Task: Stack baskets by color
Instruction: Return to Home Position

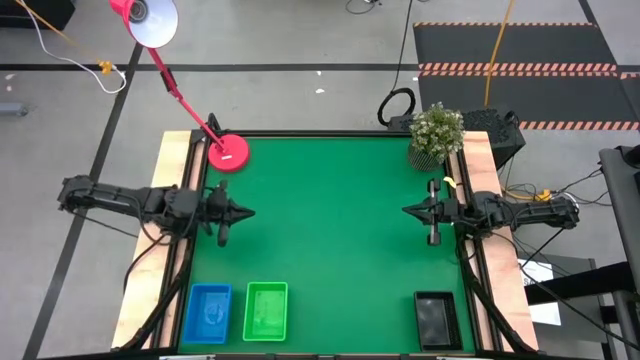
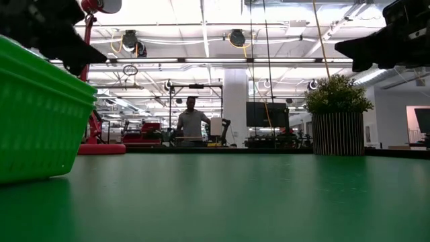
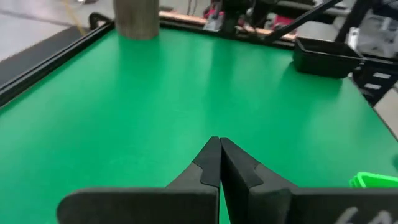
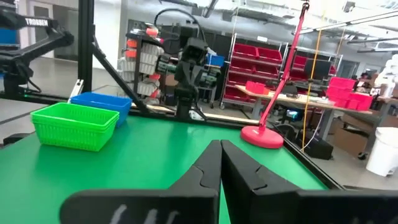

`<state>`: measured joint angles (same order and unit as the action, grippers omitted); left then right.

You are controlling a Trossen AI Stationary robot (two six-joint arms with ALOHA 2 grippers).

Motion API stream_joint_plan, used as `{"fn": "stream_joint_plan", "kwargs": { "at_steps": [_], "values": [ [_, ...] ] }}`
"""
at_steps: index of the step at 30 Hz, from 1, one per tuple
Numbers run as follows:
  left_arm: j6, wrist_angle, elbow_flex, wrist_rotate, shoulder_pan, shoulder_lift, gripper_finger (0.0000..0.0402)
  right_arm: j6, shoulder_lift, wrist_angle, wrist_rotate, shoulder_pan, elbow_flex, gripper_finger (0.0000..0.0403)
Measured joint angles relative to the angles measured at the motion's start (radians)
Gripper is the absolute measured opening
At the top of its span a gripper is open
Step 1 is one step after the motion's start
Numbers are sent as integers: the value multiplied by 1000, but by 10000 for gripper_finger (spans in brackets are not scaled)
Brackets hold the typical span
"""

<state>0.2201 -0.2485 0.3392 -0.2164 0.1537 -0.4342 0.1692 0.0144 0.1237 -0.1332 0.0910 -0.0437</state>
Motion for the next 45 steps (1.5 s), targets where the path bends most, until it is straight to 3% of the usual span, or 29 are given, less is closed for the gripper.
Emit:
{"fn": "stream_joint_plan", "kwargs": {
  "at_steps": [9,21,29,35,38,45],
  "values": [
    [-12,80,-184,9,32,194,2,0,0,4,2,0,0,0],
    [-84,24,-226,10,33,430,4,0,0,7,3,0,0,0],
    [-115,38,-254,43,33,432,2,0,0,7,4,0,0,0],
    [-152,144,-280,42,19,432,3,0,0,5,4,0,0,0],
    [-177,283,-329,68,8,432,2,0,0,7,4,0,0,0],
    [-181,283,-328,68,-46,424,2,0,0,7,4,0,0,0]
  ]
}}
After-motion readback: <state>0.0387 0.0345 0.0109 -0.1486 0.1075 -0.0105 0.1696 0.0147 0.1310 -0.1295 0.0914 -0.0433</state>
